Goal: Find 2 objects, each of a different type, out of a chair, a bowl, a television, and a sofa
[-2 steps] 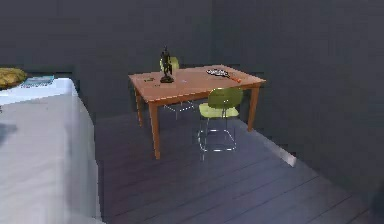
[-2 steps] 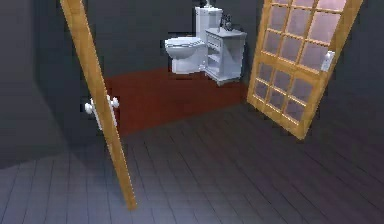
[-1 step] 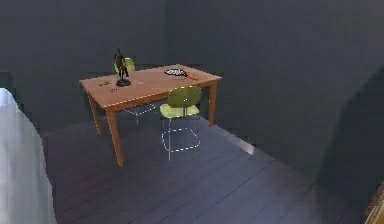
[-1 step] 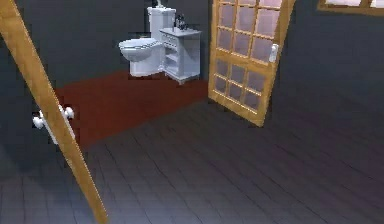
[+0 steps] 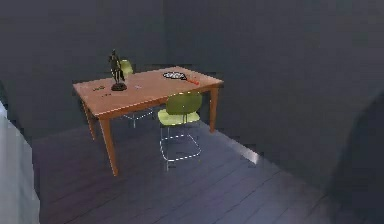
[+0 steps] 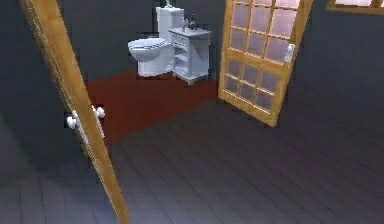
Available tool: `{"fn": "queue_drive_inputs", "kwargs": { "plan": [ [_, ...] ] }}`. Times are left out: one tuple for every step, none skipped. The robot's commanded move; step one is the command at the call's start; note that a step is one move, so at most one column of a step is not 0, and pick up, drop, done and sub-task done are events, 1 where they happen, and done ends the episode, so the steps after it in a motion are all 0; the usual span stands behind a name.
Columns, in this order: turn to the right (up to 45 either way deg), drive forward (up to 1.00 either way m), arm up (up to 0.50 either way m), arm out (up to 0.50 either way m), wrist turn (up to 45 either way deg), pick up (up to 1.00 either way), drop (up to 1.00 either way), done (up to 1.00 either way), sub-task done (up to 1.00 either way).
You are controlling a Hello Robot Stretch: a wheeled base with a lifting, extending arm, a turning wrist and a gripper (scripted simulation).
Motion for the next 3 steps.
{"fn": "queue_drive_inputs", "kwargs": {
  "plan": [
    [9.0, 0.0, 0.0, 0.0, 0.0, 0.0, 0.0, 0.0, 0.0],
    [0.0, 0.45, 0.0, 0.0, 0.0, 0.0, 0.0, 0.0, 0.0],
    [-39.0, 0.0, 0.0, 0.0, 0.0, 0.0, 0.0, 0.0, 0.0]
  ]
}}
